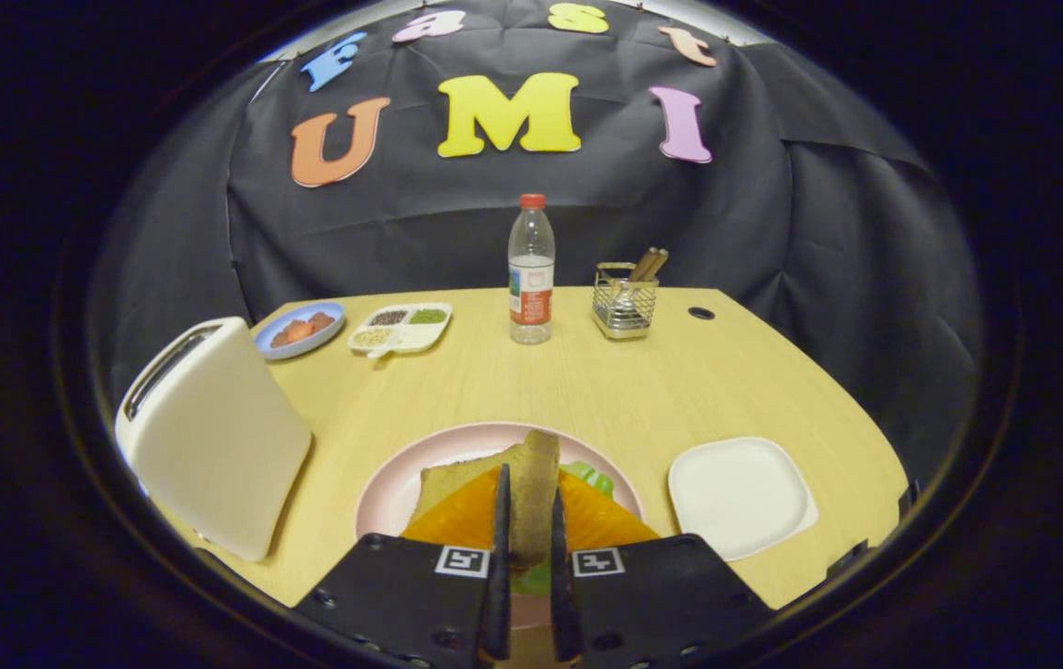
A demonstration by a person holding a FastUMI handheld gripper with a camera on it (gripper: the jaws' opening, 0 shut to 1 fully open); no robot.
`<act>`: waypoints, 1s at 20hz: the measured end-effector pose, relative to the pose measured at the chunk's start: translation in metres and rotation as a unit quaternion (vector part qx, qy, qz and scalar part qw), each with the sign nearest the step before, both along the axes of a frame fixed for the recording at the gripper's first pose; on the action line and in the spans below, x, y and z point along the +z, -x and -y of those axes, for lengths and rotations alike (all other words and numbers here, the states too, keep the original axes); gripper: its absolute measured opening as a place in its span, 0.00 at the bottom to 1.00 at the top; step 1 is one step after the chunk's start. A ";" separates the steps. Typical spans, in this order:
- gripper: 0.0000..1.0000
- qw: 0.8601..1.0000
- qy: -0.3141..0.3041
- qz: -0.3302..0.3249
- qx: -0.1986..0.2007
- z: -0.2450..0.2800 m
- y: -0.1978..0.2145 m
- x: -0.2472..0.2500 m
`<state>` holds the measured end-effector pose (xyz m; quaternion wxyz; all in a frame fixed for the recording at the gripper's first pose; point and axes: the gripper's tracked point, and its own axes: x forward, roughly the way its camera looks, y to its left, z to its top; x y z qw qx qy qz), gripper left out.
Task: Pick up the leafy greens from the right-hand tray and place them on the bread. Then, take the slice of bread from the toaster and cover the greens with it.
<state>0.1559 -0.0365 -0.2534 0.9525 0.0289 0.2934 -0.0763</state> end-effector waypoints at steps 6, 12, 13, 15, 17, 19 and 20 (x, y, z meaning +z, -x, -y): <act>0.53 0.999 0.025 -0.036 -0.015 0.018 0.009 -0.024; 0.80 0.999 0.035 -0.029 -0.017 0.024 0.015 -0.017; 0.89 0.999 0.036 -0.028 -0.015 0.024 0.017 -0.015; 0.98 0.999 0.042 -0.012 -0.021 0.028 0.023 -0.003; 0.96 0.998 0.046 0.025 -0.021 0.026 0.030 0.016; 0.96 0.996 0.054 0.075 -0.021 0.022 0.041 0.044; 0.96 0.993 0.059 0.105 -0.017 0.019 0.047 0.057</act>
